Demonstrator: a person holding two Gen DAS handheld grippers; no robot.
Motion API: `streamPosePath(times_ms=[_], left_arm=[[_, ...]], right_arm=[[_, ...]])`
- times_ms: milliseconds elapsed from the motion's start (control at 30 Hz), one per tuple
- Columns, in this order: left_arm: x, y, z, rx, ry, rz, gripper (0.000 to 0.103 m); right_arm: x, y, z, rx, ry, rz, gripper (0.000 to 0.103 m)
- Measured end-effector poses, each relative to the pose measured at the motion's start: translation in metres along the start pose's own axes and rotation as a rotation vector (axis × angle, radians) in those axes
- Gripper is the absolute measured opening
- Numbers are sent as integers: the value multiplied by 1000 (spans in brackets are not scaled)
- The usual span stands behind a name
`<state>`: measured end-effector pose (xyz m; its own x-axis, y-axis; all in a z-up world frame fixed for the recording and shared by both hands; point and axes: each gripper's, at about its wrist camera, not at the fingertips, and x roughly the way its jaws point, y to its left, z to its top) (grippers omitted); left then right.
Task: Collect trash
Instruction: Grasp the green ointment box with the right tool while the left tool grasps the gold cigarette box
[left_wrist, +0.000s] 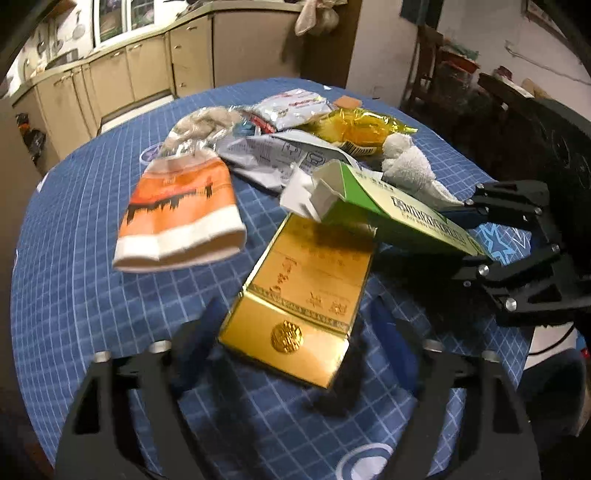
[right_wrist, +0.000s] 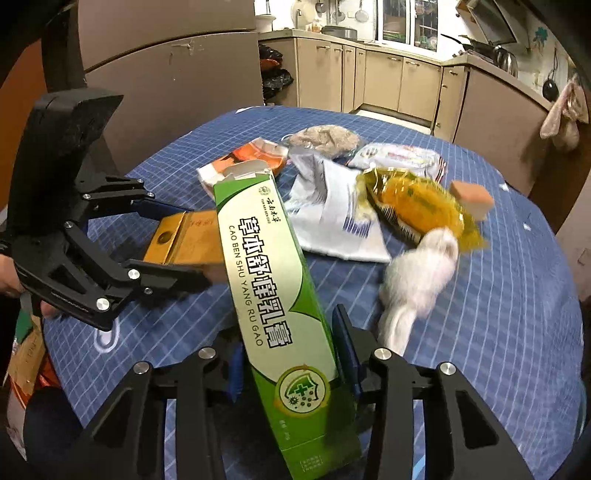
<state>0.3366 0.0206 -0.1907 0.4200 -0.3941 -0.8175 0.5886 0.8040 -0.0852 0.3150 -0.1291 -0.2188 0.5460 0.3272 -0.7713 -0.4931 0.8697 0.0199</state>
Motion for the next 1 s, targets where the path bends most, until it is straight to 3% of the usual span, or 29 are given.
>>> streamPosePath(times_ms=[100,200,267,367,467,667,833,1000], left_arm=[[4,-2,0,19,-5,23,89],[3,-1,-1,17,-25,1,89],[0,-1,-3,15,-33,2,84],[-5,-3,-7,12,-51,-2,66],[-8,-4,-8,5,-62,-14,64],[-25,-16,-18,-45,-131,19,62],[-72,-39,-25,-128,-290,110,62],[-124,-85,-13,-148,-454,150,62]], right_arm=[[-1,0,1,9,-18,4,44],[5,3,1,1,-3,-6,48],[10,5,2,-7,1,-17,51],[11,6,3,-6,6,-27,54],[6,5,2,19,-3,-44,45],[-43,2,-7,141,-165,-113,39],[-108,11,-24,204,-330,-222,38],[-182,8,-43,281,-473,-363,37]])
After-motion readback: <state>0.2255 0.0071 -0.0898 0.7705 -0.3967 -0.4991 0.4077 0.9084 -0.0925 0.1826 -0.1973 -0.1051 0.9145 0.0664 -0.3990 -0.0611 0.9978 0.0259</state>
